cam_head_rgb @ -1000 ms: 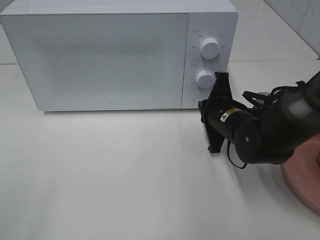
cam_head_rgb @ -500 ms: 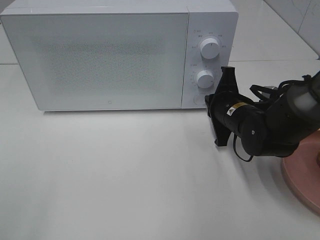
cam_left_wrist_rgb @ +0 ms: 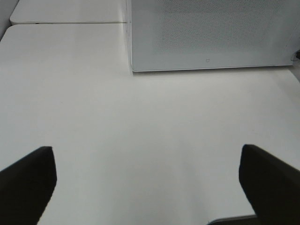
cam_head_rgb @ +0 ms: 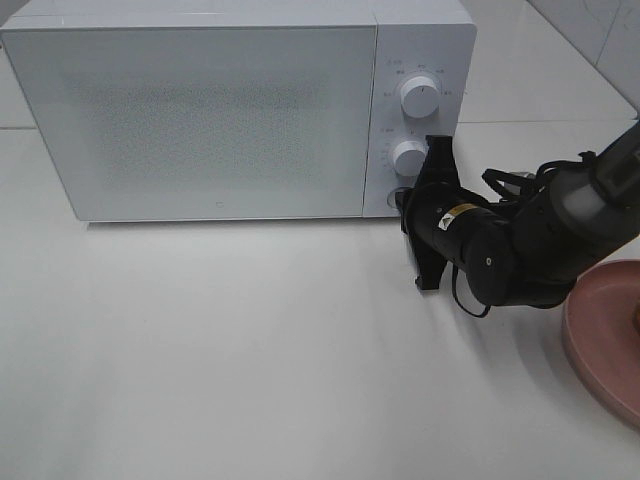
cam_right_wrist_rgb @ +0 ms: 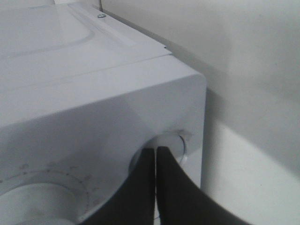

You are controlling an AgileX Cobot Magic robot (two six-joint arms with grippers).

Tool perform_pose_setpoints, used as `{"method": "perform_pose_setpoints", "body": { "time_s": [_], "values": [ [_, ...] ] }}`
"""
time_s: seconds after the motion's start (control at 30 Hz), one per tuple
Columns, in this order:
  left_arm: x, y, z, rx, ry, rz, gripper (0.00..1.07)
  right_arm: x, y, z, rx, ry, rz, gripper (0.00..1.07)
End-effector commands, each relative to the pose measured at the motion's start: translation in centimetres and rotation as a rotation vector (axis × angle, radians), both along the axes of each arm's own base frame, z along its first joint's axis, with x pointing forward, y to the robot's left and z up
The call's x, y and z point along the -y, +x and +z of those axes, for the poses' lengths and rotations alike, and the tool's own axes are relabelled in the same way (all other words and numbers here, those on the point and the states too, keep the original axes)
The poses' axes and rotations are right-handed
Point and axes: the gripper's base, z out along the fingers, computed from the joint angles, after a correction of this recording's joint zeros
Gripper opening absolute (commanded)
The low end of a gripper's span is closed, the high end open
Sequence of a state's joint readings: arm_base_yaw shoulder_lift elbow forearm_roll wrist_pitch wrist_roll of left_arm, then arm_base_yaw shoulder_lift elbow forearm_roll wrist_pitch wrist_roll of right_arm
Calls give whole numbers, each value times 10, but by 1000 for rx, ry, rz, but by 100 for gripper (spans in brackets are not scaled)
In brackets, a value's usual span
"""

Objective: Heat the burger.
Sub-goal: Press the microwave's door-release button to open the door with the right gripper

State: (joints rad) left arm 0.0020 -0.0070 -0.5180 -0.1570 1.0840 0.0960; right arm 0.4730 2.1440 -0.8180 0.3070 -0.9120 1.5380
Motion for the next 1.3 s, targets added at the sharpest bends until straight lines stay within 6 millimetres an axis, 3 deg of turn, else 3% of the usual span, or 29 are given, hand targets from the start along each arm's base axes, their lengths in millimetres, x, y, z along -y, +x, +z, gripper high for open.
{"method": "perform_pose_setpoints", "body": {
  "time_s": [0.03,0.6,1.3],
  "values": [
    [0,-1,0,28,-4,-3,98,-1,7,5,43,-3,3,0],
    [0,-1,0,28,-4,-3,98,2,29,27,234,-51,-68,0],
    [0,-1,0,28,-4,-3,98,2,55,64,449,11,-222,0]
  ]
}}
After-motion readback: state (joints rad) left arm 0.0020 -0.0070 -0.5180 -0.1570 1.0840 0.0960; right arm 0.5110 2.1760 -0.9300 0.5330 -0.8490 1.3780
